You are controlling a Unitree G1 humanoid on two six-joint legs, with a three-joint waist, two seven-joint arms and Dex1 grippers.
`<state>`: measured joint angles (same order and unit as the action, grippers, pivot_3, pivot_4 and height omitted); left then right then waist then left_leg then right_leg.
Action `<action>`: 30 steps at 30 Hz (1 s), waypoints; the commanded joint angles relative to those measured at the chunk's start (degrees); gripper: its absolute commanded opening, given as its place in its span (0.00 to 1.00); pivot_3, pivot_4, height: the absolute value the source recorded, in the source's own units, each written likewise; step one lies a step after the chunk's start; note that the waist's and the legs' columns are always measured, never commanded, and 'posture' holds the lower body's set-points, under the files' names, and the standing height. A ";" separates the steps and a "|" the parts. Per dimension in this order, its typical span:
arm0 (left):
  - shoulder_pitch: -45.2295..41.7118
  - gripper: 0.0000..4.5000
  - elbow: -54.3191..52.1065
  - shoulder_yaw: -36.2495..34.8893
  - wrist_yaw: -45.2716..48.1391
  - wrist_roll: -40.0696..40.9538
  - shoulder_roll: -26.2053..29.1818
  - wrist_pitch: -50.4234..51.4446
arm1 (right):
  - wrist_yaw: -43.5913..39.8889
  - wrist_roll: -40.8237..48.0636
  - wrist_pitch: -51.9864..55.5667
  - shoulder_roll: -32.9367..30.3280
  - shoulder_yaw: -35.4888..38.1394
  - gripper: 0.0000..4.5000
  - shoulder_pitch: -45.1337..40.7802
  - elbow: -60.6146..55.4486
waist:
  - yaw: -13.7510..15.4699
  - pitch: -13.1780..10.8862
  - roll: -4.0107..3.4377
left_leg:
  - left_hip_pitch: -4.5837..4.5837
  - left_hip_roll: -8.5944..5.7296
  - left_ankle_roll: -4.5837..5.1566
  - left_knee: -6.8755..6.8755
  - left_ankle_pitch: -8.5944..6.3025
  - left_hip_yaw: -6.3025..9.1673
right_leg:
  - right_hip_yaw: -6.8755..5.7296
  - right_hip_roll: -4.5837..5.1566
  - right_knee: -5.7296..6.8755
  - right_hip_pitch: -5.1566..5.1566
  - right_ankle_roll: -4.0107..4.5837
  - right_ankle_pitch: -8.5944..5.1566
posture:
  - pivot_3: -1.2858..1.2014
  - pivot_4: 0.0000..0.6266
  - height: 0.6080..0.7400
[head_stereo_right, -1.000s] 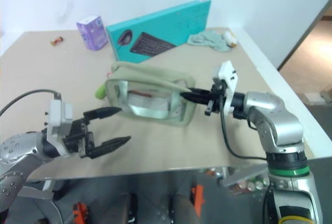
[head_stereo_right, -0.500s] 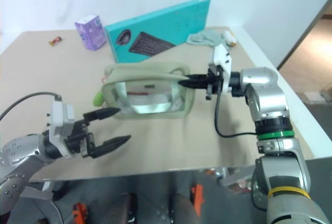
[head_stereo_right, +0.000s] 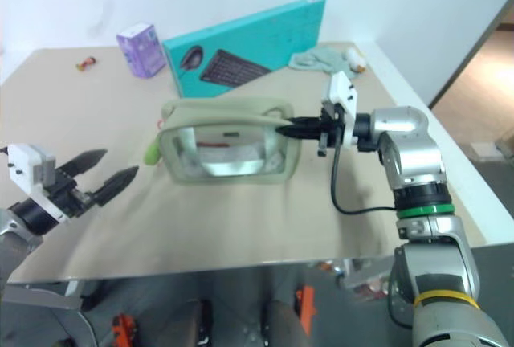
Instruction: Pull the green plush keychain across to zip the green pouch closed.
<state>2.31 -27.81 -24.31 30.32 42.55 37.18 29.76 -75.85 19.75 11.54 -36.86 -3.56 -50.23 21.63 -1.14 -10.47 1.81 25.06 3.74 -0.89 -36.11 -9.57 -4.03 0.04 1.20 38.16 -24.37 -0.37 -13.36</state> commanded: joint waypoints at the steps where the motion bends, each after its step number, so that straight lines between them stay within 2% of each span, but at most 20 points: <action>1: -3.93 1.00 1.69 2.46 0.96 -1.81 -1.10 -2.65 | 0.34 -0.04 -0.81 0.17 1.16 0.01 -1.00 -1.40 | 0.01 0.01 0.01 | 0.00 0.00 0.00 -0.02 0.00 0.00 | -0.01 0.00 0.00 0.00 0.02 0.02 | 0.52 0.24 1.00; 7: -8.14 1.00 6.37 5.66 3.18 -2.41 -2.22 -2.00 | 0.70 -0.31 -0.85 0.17 1.30 0.01 -0.95 -1.77 | -0.05 0.01 0.01 | -0.01 0.06 0.01 -0.02 0.00 -0.20 | 0.11 -0.04 0.00 -0.05 -0.24 0.20 | 0.52 0.24 1.00; 11: -9.44 0.75 9.27 7.24 4.59 -3.82 -2.30 -2.64 | 1.03 -0.30 -0.80 -0.01 1.41 0.00 -0.75 -2.15 | -0.05 0.01 0.01 | 0.00 0.06 0.00 0.01 0.00 -0.21 | 0.11 -0.04 0.00 -0.07 -0.26 0.19 | 0.52 0.24 1.00; 21: -11.98 0.01 13.16 8.65 7.49 -6.80 -2.97 -5.66 | 1.37 -0.51 -0.66 -0.55 1.63 0.00 -0.04 -3.04 | -0.04 0.01 0.01 | -0.01 0.06 0.00 0.00 0.00 -0.25 | 0.13 -0.02 0.00 -0.07 -0.27 0.20 | 0.52 0.24 1.00; 26: -13.13 0.01 14.47 8.84 8.13 -8.91 -3.04 -7.68 | 1.39 -0.74 -0.76 -0.77 1.60 0.00 -0.06 -2.77 | -0.03 0.01 0.01 | 0.00 0.05 0.00 0.00 0.00 -0.26 | 0.13 -0.01 0.00 -0.07 -0.27 0.20 | 0.52 0.24 1.00; 30: -14.14 0.01 13.90 7.18 7.52 -7.66 -3.47 -7.91 | 1.36 -0.86 -0.86 -0.81 1.59 0.00 -0.08 -2.59 | -0.02 0.01 0.01 | 0.00 0.06 0.00 0.00 0.00 -0.27 | 0.14 -0.01 0.00 -0.08 -0.29 0.21 | 0.52 0.24 1.00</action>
<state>-10.02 -12.48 -14.98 38.08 33.76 34.03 22.85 -74.58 18.72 11.29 -36.80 -3.56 -50.06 20.90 -1.16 -10.46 1.82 25.06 3.80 -0.88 -36.11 -9.56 -4.31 0.18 1.19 38.16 -24.45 -0.66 -13.15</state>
